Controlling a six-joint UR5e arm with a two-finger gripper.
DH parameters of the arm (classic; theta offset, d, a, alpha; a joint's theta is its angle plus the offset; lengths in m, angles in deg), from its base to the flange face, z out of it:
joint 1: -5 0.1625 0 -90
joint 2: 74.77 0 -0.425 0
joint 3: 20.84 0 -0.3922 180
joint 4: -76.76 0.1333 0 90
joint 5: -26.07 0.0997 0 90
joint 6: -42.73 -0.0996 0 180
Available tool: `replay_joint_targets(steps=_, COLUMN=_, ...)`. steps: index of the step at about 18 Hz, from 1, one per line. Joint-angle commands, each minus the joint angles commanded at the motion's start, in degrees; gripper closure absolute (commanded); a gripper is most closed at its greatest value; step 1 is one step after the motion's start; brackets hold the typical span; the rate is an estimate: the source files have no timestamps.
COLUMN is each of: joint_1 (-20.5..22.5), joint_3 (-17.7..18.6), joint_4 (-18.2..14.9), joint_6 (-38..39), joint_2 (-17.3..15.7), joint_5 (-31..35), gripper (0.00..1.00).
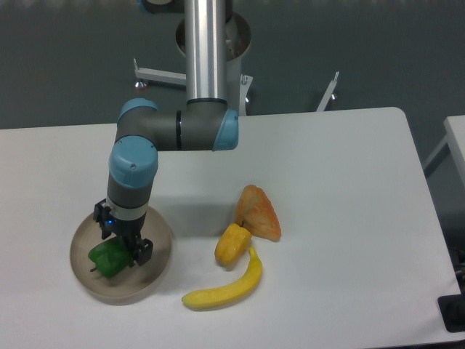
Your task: Place the green pepper on the plate
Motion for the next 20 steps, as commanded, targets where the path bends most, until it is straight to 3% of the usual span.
replay_joint_targets(steps=7, joint_1=6.4, joint_3=2.5, joint_4=-0.4, joint_6=-5.5, joint_2=-4.0, joint_5=1.0, gripper=0.00)
replay_joint_targets(steps=13, joint_1=14.0, joint_3=3.8, joint_4=-3.2, joint_6=-19.9, joint_2=-7.2, joint_5=8.0, gripper=0.00)
replay_joint_targets(steps=20, joint_1=19.7, joint_3=2.5, joint_4=-4.7, joint_6=-31.2, joint_2=-7.2, joint_5=13.5, gripper=0.00)
